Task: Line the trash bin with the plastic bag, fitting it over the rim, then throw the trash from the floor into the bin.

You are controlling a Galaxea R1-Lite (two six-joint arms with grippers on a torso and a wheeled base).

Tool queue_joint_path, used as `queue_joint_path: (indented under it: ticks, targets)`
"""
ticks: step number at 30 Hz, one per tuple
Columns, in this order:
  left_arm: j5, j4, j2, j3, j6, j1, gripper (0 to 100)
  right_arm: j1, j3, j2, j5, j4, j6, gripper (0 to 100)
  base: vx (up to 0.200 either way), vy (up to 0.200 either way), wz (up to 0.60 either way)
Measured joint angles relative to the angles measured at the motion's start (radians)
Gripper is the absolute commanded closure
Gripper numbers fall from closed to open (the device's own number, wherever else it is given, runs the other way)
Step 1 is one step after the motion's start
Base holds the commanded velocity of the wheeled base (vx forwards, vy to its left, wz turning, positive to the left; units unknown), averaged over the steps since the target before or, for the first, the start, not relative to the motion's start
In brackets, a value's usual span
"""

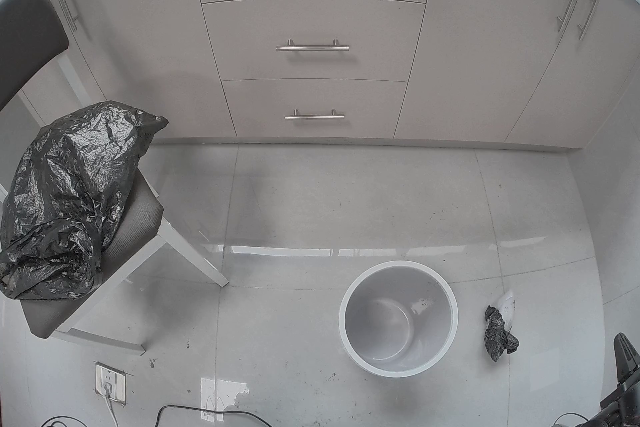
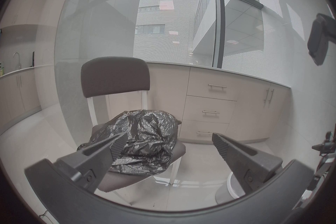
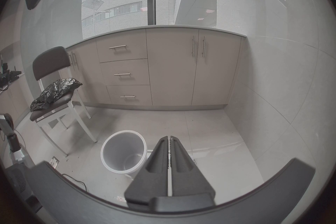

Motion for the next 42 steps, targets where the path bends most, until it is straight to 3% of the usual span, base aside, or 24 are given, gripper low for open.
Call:
queue_joint_path:
  ticks: [5, 12, 15, 20, 24, 28, 29, 32, 36, 42]
  targets:
    - [-0.014, 0.013, 0.053, -0.037, 0.012, -0.006, 0, 0.008, -0.084, 0.028, -0.017, -0.009, 0.063, 100, 0.0, 0.0, 0.0]
    - [-0.053, 0.038, 0.094, -0.036, 0.107, -0.01, 0, 0.041, -0.389, 0.178, 0.001, 0.043, 0.109, 100, 0.0, 0.0, 0.0]
    - [-0.069, 0.049, 0.126, -0.029, 0.226, -0.012, 0, 0.071, -0.514, 0.286, 0.022, 0.015, 0.162, 100, 0.0, 0.0, 0.0]
    - [-0.087, 0.063, 0.218, -0.022, 0.473, -0.015, 0, 0.13, -0.62, 0.487, 0.046, -0.179, 0.245, 100, 0.0, 0.0, 0.0]
    - [-0.085, 0.067, 0.341, -0.03, 0.743, -0.005, 0, 0.172, -0.594, 0.643, 0.062, -0.346, 0.295, 100, 0.0, 0.0, 0.0]
    - [-0.066, 0.071, 0.462, -0.055, 0.992, 0.023, 0, 0.2, -0.542, 0.746, 0.072, -0.427, 0.324, 100, 0.0, 0.0, 0.0]
    - [-0.057, 0.071, 0.514, -0.073, 1.099, 0.042, 0, 0.21, -0.523, 0.78, 0.076, -0.453, 0.336, 100, 0.0, 0.0, 0.0]
    - [-0.041, 0.072, 0.601, -0.108, 1.229, 0.076, 0, 0.224, -0.497, 0.82, 0.081, -0.485, 0.35, 100, 0.0, 0.0, 0.0]
    - [-0.002, 0.073, 0.729, -0.186, 1.321, 0.12, 0, 0.241, -0.47, 0.861, 0.088, -0.519, 0.367, 100, 0.0, 0.0, 0.0]
    - [0.055, 0.073, 0.853, -0.299, 1.343, 0.153, 0, 0.255, -0.448, 0.895, 0.092, -0.539, 0.378, 100, 0.0, 0.0, 0.0]
